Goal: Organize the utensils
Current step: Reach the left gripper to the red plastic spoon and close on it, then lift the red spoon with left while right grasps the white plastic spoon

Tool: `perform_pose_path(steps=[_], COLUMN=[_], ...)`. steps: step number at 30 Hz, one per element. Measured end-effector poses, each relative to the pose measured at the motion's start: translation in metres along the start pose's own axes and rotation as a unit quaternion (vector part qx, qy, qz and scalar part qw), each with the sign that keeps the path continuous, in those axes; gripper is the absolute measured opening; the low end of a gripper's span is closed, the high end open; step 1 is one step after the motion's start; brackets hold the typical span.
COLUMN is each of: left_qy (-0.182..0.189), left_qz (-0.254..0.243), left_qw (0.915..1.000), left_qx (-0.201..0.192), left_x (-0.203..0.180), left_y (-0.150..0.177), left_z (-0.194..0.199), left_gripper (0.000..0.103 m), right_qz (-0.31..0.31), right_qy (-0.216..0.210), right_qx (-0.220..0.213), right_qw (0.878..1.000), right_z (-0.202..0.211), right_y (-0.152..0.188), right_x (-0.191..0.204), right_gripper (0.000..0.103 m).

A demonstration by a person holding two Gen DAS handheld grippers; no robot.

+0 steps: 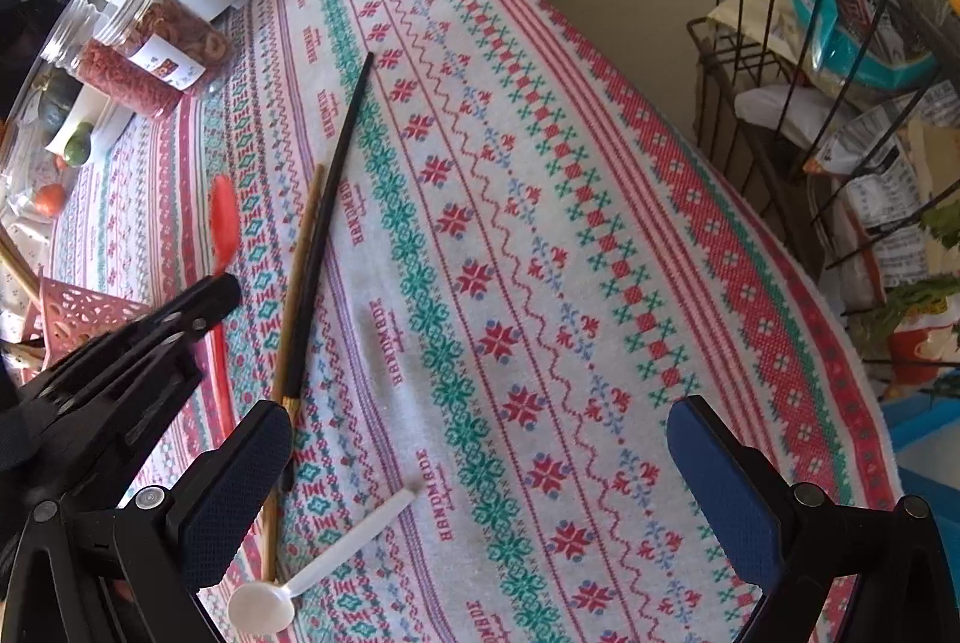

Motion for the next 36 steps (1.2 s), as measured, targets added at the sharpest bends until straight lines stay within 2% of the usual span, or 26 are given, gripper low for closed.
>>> perform_pose_path(steps=[7,13,17,25,32,36], left_qy=[0.019,0.053,0.078,0.074,0.067,0.063], left_qz=[-0.013,0.0,0.038,0.046,0.044,0.046], left_qw=[0.9954,0.9888,0.9859,0.9851,0.9878,0.9881], left_qx=[-0.093,-0.139,-0.143,-0.148,-0.134,-0.133], left_x=[0.002,0.017,0.028,0.041,0.048,0.049], left_y=[0.033,0.078,0.097,0.114,0.126,0.126], left_z=[0.09,0.131,0.142,0.154,0.144,0.14], left_gripper=[0.008,0.008,0.008,0.008,0.008,0.008], right_qz=[-0.018,0.009,0.021,0.002,0.031,0.053], right_qy=[-0.016,-0.052,-0.06,-0.046,-0.005,0.01], right_qx=[0.019,0.07,0.101,0.129,0.095,0.075], right_qw=[1.0,0.996,0.993,0.991,0.995,0.996], right_z=[-0.001,-0.011,-0.024,-0.052,-0.064,-0.068], right_y=[0.023,0.067,0.09,0.102,0.101,0.099], right_x=[0.002,0.028,0.041,0.05,0.063,0.072], right_gripper=[0.103,0.103,0.096,0.075,0.061,0.057])
Point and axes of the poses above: each gripper's, at about its wrist camera, not at the fingertips, and z roughly against the way its jaws point, x to its left, y to its underside, the point moved 9 cm from there along -z, roughly the way its jaws point, and after that the axes turned 15 degrees about -z, right-handed, at the moved point
